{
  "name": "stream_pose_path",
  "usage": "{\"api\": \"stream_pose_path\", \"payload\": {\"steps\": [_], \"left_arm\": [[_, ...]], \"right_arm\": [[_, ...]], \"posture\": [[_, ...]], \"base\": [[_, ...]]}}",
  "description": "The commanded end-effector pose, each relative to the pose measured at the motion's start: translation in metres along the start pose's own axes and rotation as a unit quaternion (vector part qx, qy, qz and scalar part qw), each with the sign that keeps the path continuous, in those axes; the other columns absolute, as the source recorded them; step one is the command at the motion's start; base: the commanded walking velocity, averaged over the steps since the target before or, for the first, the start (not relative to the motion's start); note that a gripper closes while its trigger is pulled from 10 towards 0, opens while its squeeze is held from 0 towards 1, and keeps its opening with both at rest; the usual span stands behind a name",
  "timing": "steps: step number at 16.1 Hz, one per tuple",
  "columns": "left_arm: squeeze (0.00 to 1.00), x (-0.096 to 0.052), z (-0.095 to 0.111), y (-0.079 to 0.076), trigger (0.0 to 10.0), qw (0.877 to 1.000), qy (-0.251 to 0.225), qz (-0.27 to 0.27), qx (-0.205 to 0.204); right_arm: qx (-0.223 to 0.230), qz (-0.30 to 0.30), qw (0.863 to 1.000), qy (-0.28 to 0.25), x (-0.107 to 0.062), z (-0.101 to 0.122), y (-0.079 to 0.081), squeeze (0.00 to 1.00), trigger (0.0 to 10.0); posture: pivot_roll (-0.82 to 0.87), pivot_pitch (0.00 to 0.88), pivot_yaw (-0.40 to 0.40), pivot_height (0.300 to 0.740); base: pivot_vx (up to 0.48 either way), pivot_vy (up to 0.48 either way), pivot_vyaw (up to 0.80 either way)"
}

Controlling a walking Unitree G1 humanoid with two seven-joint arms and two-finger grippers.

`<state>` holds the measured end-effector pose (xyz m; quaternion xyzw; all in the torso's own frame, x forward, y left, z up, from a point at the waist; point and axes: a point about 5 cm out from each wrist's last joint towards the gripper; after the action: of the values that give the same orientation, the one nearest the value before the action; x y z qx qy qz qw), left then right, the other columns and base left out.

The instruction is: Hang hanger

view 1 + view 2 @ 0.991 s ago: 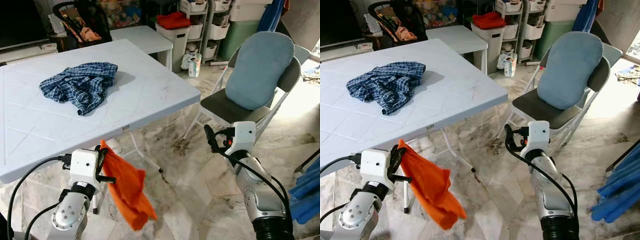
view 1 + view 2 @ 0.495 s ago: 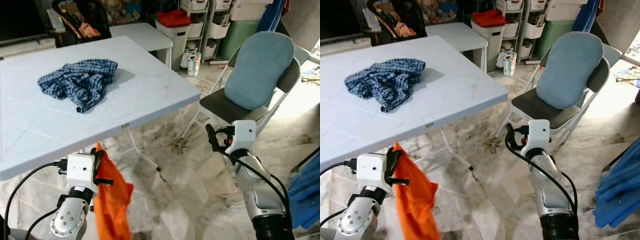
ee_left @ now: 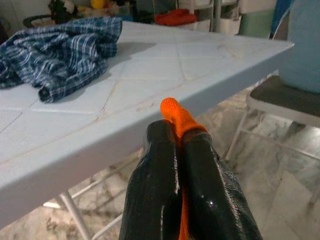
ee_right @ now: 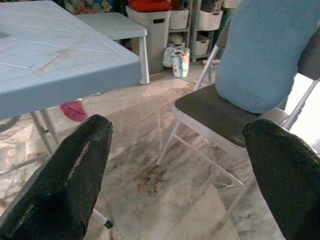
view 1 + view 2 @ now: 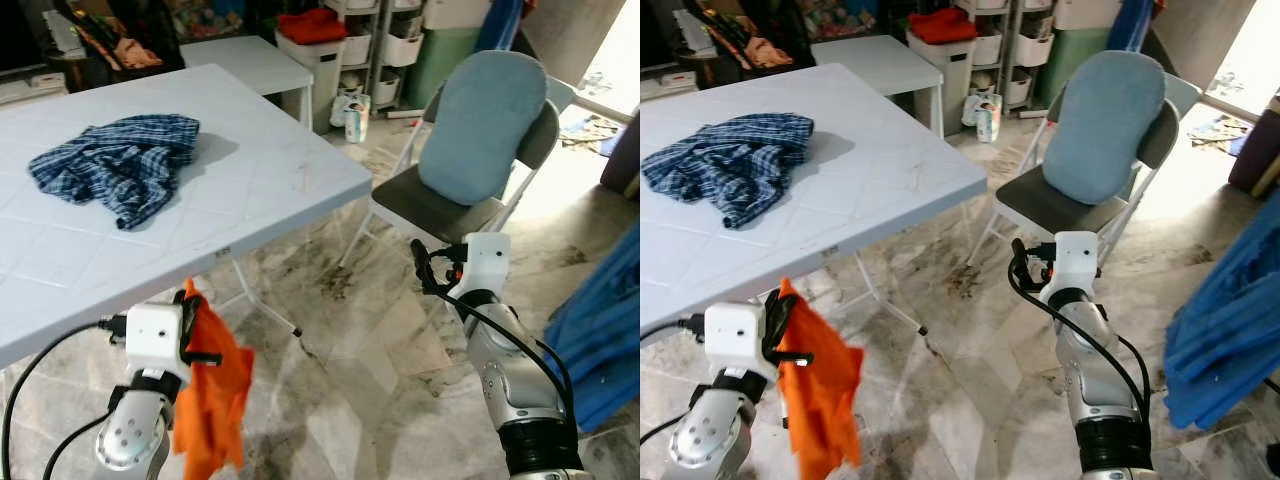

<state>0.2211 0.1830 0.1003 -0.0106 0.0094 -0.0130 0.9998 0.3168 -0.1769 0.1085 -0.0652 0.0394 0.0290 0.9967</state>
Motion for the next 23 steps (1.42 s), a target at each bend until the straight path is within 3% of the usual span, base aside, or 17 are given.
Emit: {"api": "stream_pose_path", "payload": {"steps": [1, 9, 15, 20, 23], "left_arm": [[0.00, 0.002, 0.000, -0.002, 10.0, 1.000, -0.004, -0.006, -0.001], [0.00, 0.016, 0.006, -0.003, 10.0, 1.000, -0.011, -0.025, 0.003], [0.00, 0.016, 0.006, -0.004, 10.0, 0.999, -0.014, -0.035, -0.001], [0.00, 0.013, 0.001, -0.008, 10.0, 0.999, -0.001, -0.016, -0.030], [0.00, 0.015, 0.001, -0.008, 10.0, 0.999, -0.001, -0.019, -0.026]], "right_arm": [[0.001, -0.010, 1.000, -0.005, -0.001, 0.001, -0.004, 0.00, 10.0], [0.026, -0.051, 0.998, -0.007, -0.009, -0.006, -0.010, 0.00, 10.0], [0.023, -0.047, 0.999, -0.007, -0.005, -0.004, -0.010, 0.00, 10.0], [0.014, -0.036, 0.999, -0.014, -0.001, 0.001, -0.011, 0.00, 10.0], [0.014, -0.033, 0.999, -0.012, -0.002, 0.000, -0.012, 0.00, 10.0]], "posture": [[-0.03, 0.000, -0.035, 0.740], [-0.02, 0.000, 0.030, 0.740], [-0.02, 0.000, 0.014, 0.740], [-0.04, 0.000, -0.001, 0.740], [-0.04, 0.000, -0.002, 0.740]], "base": [[0.000, 0.000, 0.00], [0.000, 0.000, 0.00], [0.000, 0.000, 0.00], [0.000, 0.000, -0.80], [0.000, 0.000, -0.80]]}}
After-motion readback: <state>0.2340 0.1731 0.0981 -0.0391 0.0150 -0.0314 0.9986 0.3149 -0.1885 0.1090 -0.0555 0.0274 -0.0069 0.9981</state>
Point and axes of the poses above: a point about 5 cm out from each wrist's last joint towards the gripper, its own x axis pointing out of the wrist towards the gripper, its own z axis along the axis of the wrist's last joint, y = z × x, and after that the axes turned 8 degrees about -x, right-handed
